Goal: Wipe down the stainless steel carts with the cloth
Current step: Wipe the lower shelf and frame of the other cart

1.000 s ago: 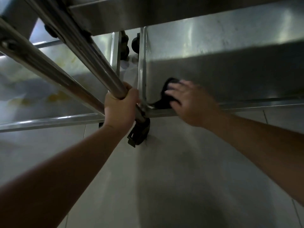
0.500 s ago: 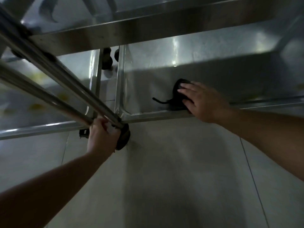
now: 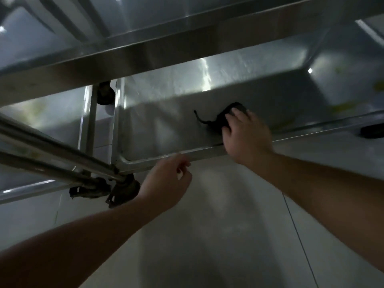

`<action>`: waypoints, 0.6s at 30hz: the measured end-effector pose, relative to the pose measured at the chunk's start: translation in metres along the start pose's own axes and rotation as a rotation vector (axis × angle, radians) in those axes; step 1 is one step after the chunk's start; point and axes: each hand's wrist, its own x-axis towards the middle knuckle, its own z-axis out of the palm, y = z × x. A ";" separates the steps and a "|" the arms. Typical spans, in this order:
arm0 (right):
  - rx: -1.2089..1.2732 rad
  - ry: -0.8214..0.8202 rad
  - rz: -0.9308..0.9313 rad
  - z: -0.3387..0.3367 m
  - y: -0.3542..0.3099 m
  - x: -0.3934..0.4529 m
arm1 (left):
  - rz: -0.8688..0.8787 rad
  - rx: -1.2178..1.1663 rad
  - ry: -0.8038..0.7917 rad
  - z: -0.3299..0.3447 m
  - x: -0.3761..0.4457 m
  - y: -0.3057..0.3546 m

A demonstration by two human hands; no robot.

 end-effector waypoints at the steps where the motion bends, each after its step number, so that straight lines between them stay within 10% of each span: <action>1: 0.011 -0.020 -0.057 0.004 -0.009 -0.002 | 0.038 0.013 0.082 0.004 0.013 0.010; 7: 0.035 -0.099 -0.294 -0.001 0.010 0.002 | -0.087 -0.024 0.365 0.030 0.072 0.054; 18: -0.091 0.096 0.120 -0.080 0.227 0.006 | -0.068 0.210 0.197 0.056 0.086 0.063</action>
